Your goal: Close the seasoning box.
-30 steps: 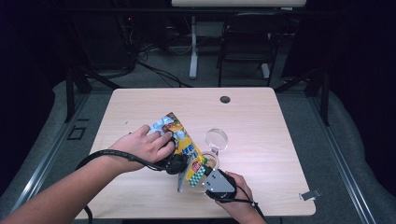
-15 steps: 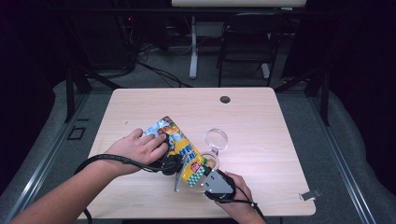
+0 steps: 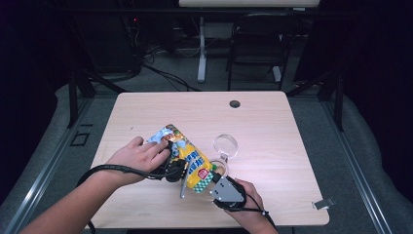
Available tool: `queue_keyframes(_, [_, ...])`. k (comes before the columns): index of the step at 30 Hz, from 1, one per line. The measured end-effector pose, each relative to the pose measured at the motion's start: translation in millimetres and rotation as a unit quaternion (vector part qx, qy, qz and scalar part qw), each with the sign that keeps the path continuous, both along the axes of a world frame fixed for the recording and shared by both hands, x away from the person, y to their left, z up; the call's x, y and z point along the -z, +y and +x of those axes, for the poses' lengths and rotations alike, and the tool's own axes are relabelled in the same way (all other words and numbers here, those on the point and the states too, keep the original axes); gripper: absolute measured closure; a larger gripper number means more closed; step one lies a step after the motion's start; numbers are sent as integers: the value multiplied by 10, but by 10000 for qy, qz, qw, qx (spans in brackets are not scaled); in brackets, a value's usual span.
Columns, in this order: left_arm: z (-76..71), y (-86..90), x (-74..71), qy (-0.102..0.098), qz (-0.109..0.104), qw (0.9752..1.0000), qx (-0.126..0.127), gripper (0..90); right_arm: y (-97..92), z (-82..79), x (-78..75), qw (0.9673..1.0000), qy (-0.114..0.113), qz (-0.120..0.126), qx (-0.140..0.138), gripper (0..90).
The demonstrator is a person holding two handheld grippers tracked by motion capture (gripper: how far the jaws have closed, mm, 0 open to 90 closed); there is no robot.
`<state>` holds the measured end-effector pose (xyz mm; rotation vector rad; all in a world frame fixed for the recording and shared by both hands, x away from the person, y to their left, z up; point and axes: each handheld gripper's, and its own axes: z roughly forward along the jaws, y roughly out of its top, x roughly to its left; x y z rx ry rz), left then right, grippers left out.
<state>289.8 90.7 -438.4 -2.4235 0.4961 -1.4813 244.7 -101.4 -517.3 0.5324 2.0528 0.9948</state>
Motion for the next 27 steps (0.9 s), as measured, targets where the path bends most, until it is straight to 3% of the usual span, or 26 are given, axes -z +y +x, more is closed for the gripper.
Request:
queue_keyframes(9, [13, 48, 45, 118, -141, 9998, -115, 865, 11, -7, -9, 10000, -28, 8, -8, 900])
queue_keyframes(25, [20, 136, 116, 261, -621, 9974, -238, 864, 14, -17, -37, 9999, -100, 22, -26, 900])
queue_keyframes(27, [20, 152, 132, 286, -756, 9964, -264, 864, 11, -20, -45, 9999, -108, 18, -14, 900])
